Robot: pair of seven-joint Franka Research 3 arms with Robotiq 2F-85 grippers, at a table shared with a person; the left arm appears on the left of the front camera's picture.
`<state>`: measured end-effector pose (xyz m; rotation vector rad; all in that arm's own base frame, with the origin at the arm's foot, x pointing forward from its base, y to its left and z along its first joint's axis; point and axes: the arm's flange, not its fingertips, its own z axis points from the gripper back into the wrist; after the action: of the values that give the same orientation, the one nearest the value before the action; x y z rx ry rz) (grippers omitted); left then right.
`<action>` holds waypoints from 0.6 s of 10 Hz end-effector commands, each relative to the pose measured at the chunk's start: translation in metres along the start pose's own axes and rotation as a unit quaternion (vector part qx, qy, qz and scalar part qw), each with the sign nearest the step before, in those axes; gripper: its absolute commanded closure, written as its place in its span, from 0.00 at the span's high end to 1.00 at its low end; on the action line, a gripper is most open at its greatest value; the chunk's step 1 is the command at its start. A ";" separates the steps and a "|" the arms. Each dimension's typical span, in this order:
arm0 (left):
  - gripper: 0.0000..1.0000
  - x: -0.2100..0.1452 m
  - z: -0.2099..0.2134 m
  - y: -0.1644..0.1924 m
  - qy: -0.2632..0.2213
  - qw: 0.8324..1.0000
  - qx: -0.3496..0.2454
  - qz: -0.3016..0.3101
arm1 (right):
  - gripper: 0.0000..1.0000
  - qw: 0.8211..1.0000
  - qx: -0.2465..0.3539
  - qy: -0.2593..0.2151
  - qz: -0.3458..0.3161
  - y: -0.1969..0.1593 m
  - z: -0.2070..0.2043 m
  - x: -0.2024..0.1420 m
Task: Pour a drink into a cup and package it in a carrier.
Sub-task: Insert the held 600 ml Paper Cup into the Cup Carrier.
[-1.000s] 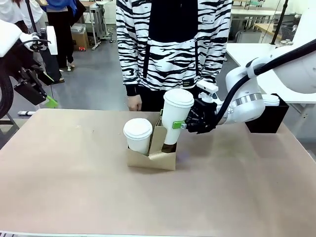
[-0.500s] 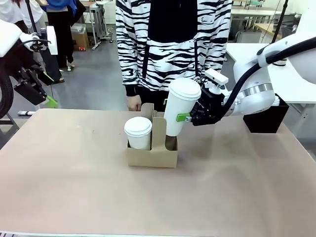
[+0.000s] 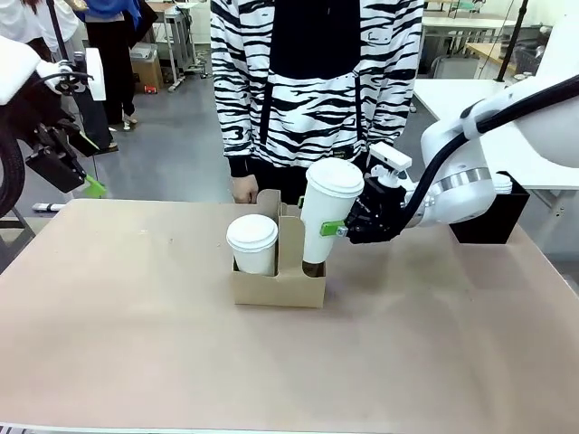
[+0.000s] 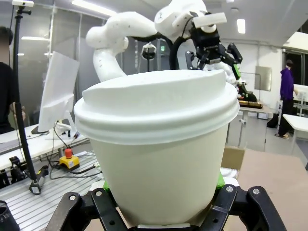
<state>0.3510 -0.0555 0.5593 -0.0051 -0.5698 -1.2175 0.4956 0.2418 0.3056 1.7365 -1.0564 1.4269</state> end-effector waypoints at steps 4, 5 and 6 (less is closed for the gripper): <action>1.00 0.002 0.002 0.000 0.001 1.000 0.001 0.007 | 0.81 1.000 0.012 -0.011 -0.012 -0.020 -0.010 -0.024; 1.00 0.002 0.002 0.000 0.001 1.000 0.001 0.007 | 0.81 1.000 0.012 -0.009 -0.023 -0.024 -0.009 -0.033; 1.00 0.002 0.002 0.000 0.001 1.000 0.001 0.007 | 0.81 0.999 0.011 -0.005 -0.030 -0.027 -0.007 -0.038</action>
<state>0.3511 -0.0557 0.5591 -0.0049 -0.5691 -1.2176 0.5024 0.2617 0.2701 1.7781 -1.0116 1.3990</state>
